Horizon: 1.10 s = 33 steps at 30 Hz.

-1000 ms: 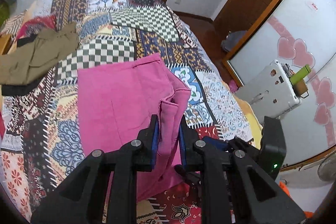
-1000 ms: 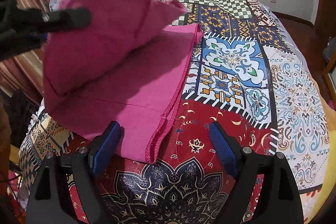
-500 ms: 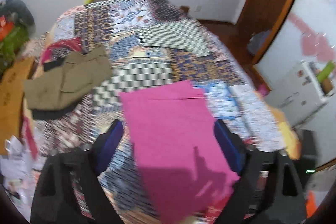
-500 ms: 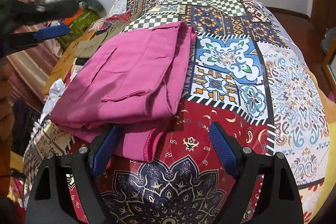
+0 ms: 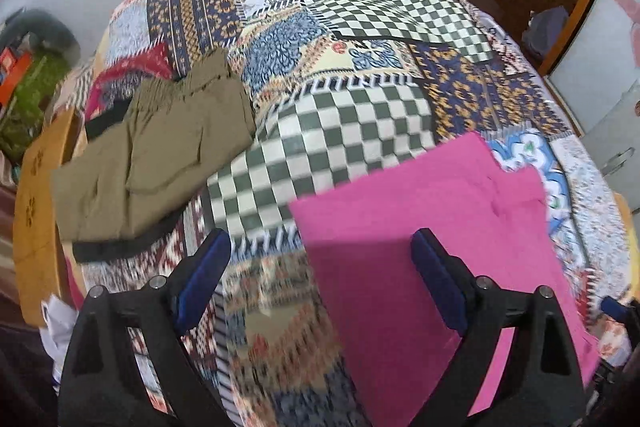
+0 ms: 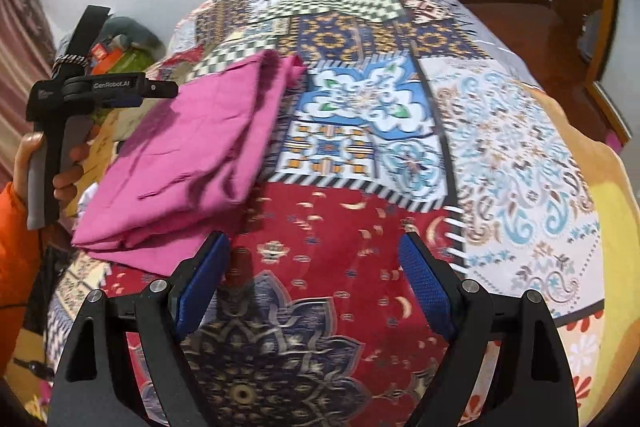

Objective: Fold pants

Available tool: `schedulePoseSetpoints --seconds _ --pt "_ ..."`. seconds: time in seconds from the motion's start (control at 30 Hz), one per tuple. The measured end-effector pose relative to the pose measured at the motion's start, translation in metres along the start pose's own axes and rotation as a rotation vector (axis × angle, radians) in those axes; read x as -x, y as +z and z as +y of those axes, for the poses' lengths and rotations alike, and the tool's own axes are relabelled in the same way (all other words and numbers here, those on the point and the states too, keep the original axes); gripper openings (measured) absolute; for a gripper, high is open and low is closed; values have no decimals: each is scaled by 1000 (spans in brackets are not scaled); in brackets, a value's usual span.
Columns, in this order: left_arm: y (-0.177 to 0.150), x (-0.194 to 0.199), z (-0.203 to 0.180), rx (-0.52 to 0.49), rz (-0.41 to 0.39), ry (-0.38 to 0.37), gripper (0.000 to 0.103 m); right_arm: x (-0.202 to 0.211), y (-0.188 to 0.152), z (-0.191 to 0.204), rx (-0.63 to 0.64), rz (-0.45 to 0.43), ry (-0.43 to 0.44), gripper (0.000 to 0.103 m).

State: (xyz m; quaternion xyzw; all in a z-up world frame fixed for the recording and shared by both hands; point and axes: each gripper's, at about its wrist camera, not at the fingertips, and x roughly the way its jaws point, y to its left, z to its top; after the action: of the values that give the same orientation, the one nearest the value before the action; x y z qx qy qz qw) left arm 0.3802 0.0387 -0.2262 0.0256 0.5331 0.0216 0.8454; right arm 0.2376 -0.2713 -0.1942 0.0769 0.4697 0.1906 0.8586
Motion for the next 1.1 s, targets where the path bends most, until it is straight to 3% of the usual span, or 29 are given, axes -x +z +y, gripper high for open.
schedulePoseSetpoints --seconds 0.1,0.2,0.57,0.8,1.1 --pt "1 -21 7 29 41 38 98 1 -2 -7 -21 1 -20 84" --pt "-9 -33 17 54 69 23 102 6 -2 -11 -39 -7 -27 84" --pt "-68 19 58 91 36 117 102 27 -2 1 -4 -43 -21 84" --pt "-121 49 79 186 61 6 102 33 2 23 39 -62 -3 84" --pt "-164 83 67 185 20 -53 102 29 7 56 97 -63 69 84"
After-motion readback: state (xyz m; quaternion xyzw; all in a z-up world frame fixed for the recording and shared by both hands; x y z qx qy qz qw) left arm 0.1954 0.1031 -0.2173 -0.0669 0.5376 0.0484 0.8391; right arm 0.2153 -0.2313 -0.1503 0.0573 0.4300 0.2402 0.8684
